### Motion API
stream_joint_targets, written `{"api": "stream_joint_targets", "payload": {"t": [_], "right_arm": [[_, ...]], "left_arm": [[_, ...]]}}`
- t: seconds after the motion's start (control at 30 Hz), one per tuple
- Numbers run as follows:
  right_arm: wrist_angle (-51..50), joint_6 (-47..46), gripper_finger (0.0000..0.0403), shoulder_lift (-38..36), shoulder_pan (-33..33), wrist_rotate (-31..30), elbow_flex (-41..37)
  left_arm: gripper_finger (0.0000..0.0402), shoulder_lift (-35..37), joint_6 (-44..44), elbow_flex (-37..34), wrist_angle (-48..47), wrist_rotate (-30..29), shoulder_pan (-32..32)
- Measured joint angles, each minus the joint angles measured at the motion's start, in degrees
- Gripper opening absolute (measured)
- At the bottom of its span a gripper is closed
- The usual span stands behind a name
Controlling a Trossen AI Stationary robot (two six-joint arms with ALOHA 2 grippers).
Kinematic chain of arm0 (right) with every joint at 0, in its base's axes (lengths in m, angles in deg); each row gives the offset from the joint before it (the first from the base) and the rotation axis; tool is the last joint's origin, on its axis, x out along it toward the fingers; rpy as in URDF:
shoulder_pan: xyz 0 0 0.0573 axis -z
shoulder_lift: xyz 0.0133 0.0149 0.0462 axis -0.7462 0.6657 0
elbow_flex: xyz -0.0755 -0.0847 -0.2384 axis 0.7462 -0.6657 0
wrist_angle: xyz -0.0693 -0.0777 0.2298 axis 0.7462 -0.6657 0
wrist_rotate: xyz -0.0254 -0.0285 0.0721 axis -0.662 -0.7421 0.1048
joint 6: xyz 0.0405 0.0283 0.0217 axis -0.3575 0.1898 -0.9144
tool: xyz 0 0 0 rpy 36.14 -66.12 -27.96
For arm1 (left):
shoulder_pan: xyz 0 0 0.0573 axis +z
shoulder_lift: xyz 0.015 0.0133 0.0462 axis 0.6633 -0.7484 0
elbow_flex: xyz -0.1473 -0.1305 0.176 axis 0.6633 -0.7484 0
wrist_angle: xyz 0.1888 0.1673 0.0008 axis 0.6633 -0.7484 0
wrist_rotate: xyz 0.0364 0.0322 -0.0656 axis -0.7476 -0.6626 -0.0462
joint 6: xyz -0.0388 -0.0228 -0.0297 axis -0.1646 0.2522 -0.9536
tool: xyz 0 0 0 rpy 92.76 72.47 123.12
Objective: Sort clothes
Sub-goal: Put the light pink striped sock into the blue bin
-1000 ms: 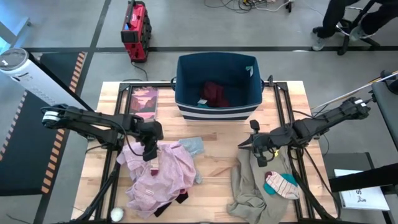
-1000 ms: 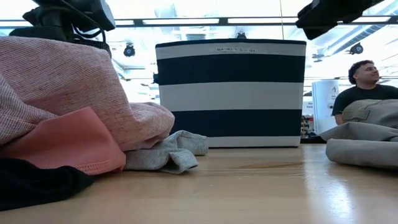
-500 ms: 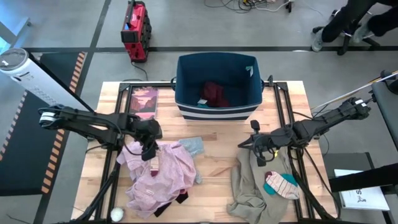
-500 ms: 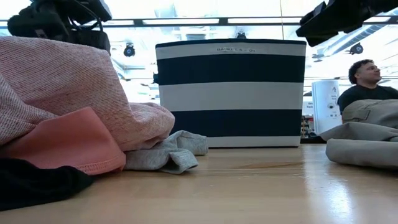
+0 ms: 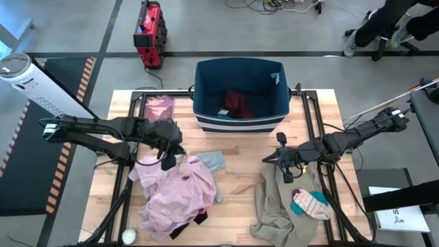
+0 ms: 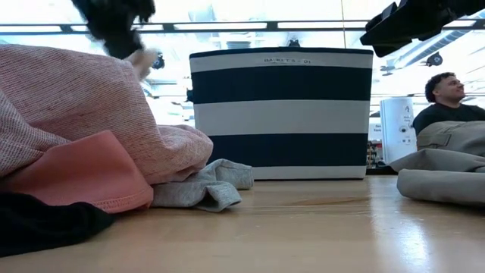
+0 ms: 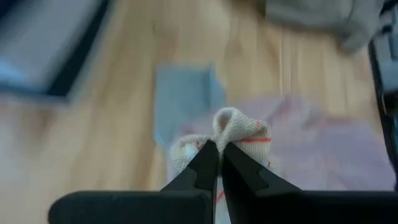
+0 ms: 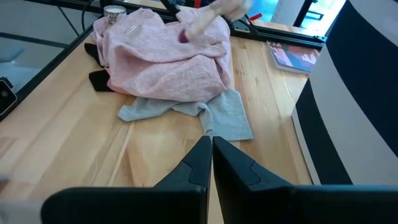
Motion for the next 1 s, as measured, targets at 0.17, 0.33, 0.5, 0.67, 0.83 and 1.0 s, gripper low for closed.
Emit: {"api": "stream_joint_targets", "payload": {"t": [0.17,0.33,0.5,0.67,0.83,1.0], "right_arm": [[0.02,0.00,0.0000,0.00,0.00,0.43,-0.01],[0.42,0.00,0.0000,0.00,0.00,0.43,-0.01],[1.33,0.62,0.0000,0.00,0.00,0.43,-0.01],[1.30,0.60,0.0000,0.00,0.00,0.43,-0.03],[1.25,0.63,0.0000,0.00,0.00,0.43,-0.03],[1.19,0.54,0.0000,0.13,0.00,0.43,-0.03]], "left_arm": [[0.0001,-0.01,6.64,5.59,6.05,-1.52,0.37],[0.0001,-0.30,12.74,10.32,9.72,-1.79,2.17],[0.0001,-2.39,17.74,13.34,13.07,-2.93,5.30],[0.0001,-6.99,22.92,17.02,18.03,-3.14,9.13],[0.0001,-13.55,29.09,25.28,17.94,-3.12,12.88],[0.0001,-21.22,31.96,35.40,14.26,0.97,17.55]]}}
